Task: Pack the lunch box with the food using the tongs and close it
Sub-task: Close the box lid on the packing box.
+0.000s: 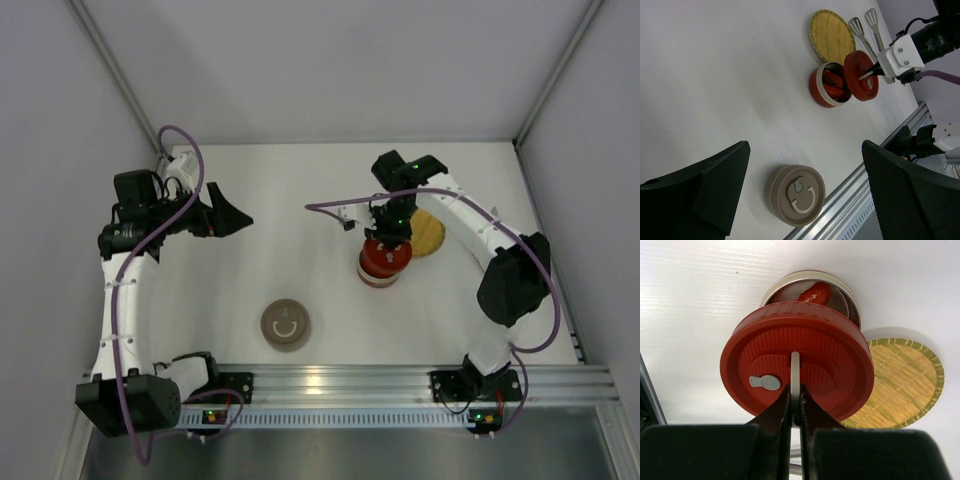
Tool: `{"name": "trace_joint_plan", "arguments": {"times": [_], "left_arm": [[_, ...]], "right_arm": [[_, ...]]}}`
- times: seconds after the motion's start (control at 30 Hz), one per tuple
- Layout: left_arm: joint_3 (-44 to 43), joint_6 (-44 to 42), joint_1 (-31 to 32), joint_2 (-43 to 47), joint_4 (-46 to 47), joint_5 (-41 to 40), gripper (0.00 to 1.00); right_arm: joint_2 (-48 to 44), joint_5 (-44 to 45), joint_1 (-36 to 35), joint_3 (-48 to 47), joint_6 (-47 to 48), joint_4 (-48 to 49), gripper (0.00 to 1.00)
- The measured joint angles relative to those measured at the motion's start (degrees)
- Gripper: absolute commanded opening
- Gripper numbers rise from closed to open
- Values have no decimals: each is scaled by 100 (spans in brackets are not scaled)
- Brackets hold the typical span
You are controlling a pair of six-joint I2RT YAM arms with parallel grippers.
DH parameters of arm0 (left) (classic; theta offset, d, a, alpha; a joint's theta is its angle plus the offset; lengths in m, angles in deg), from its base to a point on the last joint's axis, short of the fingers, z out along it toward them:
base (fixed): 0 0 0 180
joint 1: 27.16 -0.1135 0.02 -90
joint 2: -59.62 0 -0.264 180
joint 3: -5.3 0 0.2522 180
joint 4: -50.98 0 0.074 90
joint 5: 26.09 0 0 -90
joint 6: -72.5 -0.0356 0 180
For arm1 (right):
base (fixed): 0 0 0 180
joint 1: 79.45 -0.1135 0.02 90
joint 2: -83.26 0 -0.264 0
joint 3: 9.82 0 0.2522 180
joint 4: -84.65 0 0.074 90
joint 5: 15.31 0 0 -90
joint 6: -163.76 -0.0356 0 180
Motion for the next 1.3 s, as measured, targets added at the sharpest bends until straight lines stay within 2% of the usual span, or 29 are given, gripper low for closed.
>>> {"name": "trace_joint_plan", "arguments": {"times": [0.73,1.3], "left_arm": [[59,24,-17,-2,116,2,98],[225,20,-35,-2,166,-109,98]], "right_arm": [[697,651,-498,-35,1373,0,0],[785,970,-758,162,2288,70,0]]}}
